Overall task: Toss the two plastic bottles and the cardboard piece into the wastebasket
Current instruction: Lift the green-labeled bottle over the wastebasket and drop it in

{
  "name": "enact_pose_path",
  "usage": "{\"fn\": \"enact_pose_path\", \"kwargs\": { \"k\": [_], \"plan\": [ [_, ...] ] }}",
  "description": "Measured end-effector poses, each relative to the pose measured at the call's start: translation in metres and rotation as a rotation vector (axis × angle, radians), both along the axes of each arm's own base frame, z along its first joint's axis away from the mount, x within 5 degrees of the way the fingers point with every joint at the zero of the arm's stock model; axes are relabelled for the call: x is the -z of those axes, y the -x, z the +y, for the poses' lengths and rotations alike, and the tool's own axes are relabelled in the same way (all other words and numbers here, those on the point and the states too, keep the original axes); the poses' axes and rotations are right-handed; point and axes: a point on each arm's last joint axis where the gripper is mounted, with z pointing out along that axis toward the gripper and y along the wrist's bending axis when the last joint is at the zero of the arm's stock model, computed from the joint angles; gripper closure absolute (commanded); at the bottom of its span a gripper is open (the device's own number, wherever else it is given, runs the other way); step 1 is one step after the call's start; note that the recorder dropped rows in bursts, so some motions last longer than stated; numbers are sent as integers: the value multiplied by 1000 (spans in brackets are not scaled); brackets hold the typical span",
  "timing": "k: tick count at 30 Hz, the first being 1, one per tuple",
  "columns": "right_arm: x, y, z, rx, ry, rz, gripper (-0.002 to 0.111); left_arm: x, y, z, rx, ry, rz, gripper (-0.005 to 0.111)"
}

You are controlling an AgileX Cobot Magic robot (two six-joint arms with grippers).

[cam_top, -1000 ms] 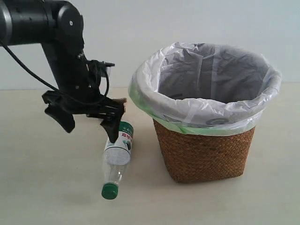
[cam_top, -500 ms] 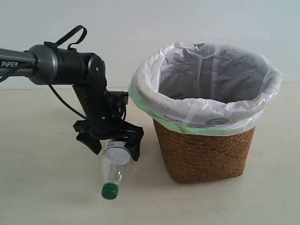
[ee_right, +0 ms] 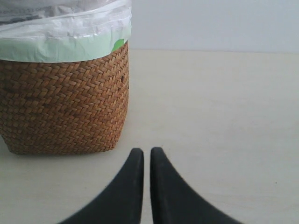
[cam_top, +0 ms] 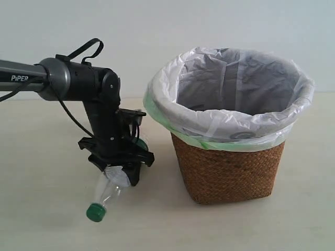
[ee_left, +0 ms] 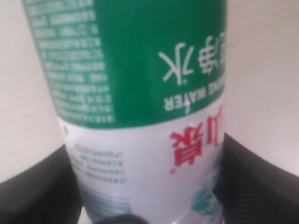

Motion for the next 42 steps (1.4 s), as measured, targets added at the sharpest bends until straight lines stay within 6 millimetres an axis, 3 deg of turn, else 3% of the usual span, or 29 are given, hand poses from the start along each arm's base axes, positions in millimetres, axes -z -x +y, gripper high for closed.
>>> {"fn": "enact_pose_path", "kwargs": {
  "k": [3,7,12,16,23,26,31,35,38,40,42],
  "plan": [
    [0,0,0,0,0,0,106,-7,1,5,30,-50,-8,101],
    [0,0,0,0,0,0,106,-41,1,10,45,-51,-94,101],
    [0,0,0,0,0,0,106,-108,6,27,44,-110,-297,101],
    [0,0,0,0,0,0,106,-173,14,56,-19,-235,-538,101],
    [0,0,0,0,0,0,106,-286,46,100,-108,-401,-957,101],
    [0,0,0,0,0,0,106,-315,59,110,-135,-421,-1055,101],
    [0,0,0,0,0,0,106,-320,63,111,-152,-399,-1058,101],
    [0,0,0,0,0,0,106,-298,52,98,-141,-325,-960,101],
    [0,0,0,0,0,0,106,-274,42,74,-56,-145,-848,97],
    [0,0,0,0,0,0,106,-267,42,49,40,98,-783,80],
    [0,0,0,0,0,0,106,-280,48,23,105,396,-773,47]
  ]
}}
